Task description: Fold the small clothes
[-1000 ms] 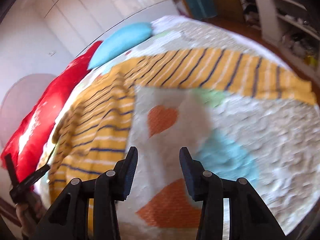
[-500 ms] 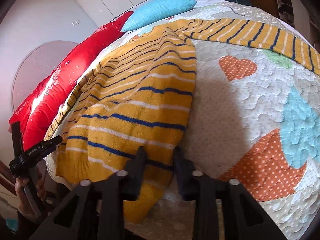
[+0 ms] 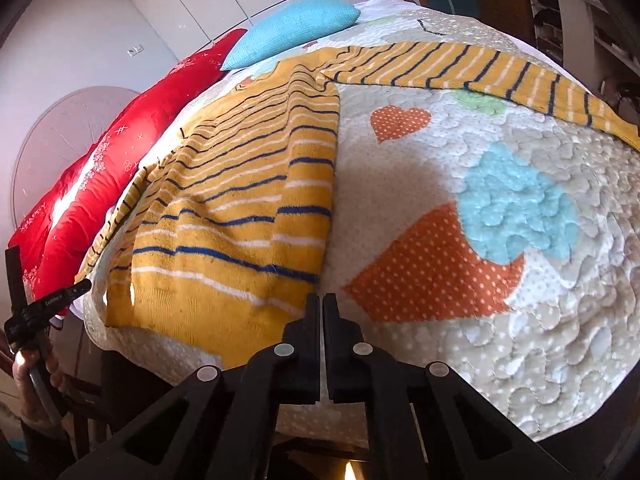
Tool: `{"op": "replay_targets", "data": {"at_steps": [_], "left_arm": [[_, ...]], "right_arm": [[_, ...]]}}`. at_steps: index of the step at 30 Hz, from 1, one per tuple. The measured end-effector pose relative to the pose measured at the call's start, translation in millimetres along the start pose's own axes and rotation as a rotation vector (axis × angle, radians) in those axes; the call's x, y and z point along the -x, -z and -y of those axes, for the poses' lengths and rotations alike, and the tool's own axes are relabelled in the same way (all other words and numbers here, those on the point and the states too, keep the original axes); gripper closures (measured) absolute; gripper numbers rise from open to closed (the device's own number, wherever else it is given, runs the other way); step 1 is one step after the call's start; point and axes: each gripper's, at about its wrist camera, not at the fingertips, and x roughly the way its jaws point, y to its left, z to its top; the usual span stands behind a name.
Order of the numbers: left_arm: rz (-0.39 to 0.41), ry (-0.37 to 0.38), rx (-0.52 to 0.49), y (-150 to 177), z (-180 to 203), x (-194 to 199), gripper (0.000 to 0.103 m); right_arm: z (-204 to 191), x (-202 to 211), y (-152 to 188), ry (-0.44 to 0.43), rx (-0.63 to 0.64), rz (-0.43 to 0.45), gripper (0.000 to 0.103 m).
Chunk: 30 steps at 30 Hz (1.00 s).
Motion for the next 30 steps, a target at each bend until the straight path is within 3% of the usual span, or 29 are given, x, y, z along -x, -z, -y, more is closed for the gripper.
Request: {"op": "replay_targets", "data": {"at_steps": [1,3,4,5,6,10,14,16,17,18,19,22,26,28,30], "left_arm": [[0.004,0.009,0.005,1.7,-2.6,3.5,0.099],[0.015,0.000,-0.007,4.0,-1.8,8.5,0.076],[0.029,-0.010,-0.011,4.0,0.1,10.8,0.050],[0.049,-0.018,-0.013,3.8,3.3,13.2,0.035],[0.070,-0.017,-0.018,3.1,7.2,15.5,0.033],[0.067,0.023,-0.074,-1.5,30.1,9.9,0.031],[0.056,0.040,-0.115,-2.7,45.7,-6.0,0.031],[0.035,0.041,-0.133,-1.5,51.4,-19.8,0.031],[0.013,0.044,-0.148,0.0,54.6,-27.5,0.041],[-0.008,0.049,-0.167,2.5,57.9,-33.5,0.059],[-0.025,0.047,-0.180,5.2,60.4,-37.2,0.088],[0.011,0.012,-0.175,5.6,59.7,-27.7,0.095],[0.009,-0.010,-0.092,0.8,38.0,-19.8,0.095],[0.024,-0.054,-0.077,-0.3,30.0,-12.9,0.095],[0.039,-0.036,-0.054,-1.7,23.4,-3.3,0.084]], "right_arm": [[3.0,3.4,2.7,-0.001,-0.006,0.005,0.099],[10.1,7.8,3.8,-0.010,-0.024,0.017,0.099],[12.2,8.5,2.7,-0.014,-0.030,0.022,0.099],[13.6,8.4,0.7,-0.016,-0.035,0.025,0.099],[13.8,8.3,-1.7,-0.016,-0.035,0.028,0.099],[0.0,2.0,-16.2,0.000,-0.004,0.045,0.094],[-16.3,-5.8,-29.5,-0.005,0.019,0.058,0.076],[-24.2,-9.6,-32.9,-0.014,0.027,0.062,0.074],[-28.9,-11.5,-33.9,-0.014,0.035,0.060,0.074],[-33.3,-12.9,-34.2,-0.011,0.046,0.058,0.074],[-36.7,-13.6,-33.6,-0.006,0.057,0.058,0.074],[-44.1,-13.7,-30.3,0.014,0.090,0.057,0.073],[-37.5,-12.4,-28.3,0.036,0.083,0.056,0.068],[-29.6,-11.7,-27.7,0.039,0.059,0.057,0.067],[-21.1,-11.7,-28.4,0.040,0.030,0.057,0.065]]}}
